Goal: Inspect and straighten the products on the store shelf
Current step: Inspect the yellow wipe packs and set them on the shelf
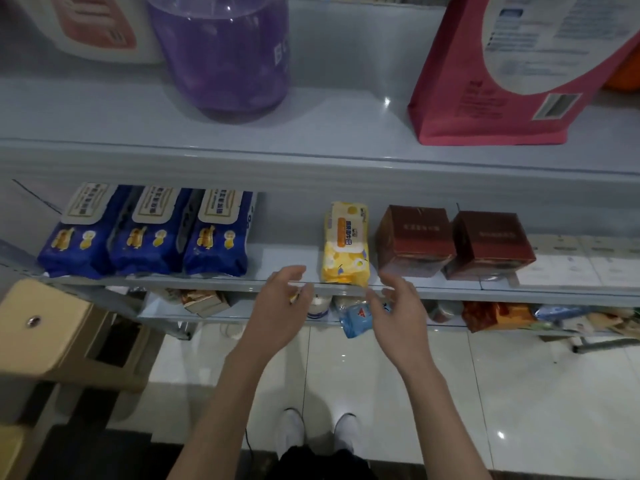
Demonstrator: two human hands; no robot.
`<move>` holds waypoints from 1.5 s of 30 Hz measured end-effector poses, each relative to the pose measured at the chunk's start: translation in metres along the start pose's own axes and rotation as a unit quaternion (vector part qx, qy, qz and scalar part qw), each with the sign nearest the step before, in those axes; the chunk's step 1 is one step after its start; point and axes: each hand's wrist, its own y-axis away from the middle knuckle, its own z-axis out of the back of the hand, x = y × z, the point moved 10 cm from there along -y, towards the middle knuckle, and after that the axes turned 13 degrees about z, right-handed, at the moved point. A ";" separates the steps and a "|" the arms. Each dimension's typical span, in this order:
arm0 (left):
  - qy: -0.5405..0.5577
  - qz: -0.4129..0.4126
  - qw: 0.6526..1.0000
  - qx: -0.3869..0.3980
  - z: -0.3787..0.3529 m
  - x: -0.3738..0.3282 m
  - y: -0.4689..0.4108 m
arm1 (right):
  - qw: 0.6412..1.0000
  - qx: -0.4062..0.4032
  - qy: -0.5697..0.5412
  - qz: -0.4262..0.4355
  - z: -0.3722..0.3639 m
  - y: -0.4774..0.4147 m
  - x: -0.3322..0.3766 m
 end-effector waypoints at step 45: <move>0.268 0.121 0.955 0.037 -0.046 0.006 -0.026 | 0.934 -0.010 -0.315 -0.170 -0.027 -0.034 -0.032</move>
